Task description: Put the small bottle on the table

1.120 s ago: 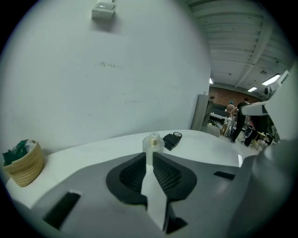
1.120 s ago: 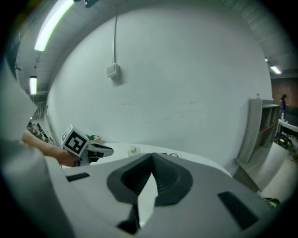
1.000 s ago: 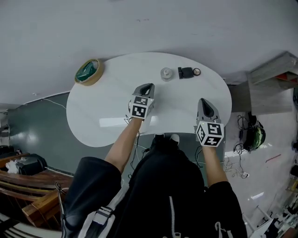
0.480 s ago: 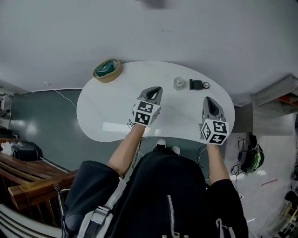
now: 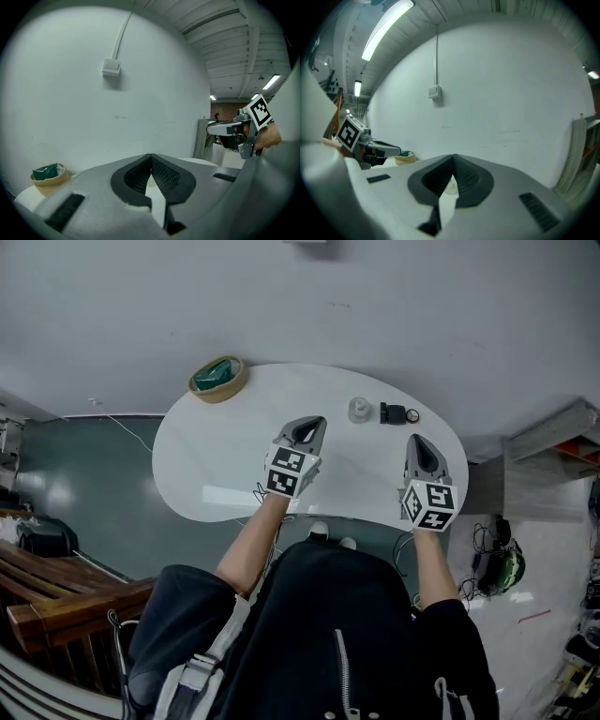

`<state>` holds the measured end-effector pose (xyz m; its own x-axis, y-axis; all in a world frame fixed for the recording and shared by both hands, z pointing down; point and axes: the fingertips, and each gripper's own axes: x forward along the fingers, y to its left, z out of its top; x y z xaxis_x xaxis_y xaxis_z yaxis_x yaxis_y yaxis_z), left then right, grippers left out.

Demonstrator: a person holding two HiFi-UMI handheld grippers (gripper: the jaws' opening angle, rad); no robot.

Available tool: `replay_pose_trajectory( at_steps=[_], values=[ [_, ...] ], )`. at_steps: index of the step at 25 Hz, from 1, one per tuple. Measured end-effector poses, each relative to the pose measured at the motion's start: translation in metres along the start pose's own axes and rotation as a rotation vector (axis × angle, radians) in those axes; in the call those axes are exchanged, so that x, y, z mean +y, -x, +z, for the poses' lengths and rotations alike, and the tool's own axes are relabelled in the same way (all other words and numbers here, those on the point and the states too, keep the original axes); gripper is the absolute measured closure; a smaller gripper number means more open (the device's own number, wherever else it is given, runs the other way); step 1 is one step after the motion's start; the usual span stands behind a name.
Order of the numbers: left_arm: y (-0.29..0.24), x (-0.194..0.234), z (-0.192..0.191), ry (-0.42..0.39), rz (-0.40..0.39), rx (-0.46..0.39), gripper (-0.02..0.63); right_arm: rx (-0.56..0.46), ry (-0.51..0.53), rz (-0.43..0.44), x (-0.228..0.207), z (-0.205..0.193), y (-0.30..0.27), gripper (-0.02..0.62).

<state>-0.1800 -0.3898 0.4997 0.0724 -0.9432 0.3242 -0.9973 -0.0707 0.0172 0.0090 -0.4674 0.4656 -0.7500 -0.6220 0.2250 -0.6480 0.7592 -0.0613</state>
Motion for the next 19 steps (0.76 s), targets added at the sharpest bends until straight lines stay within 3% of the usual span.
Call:
replay_pose_trajectory(
  at_steps=[19],
  values=[
    [-0.0079,-0.0069,0.0042,0.001,-0.008,0.003,0.6,0.0,-0.001,0.017,-0.0023,0.0004,-0.0016,0.594]
  ],
)
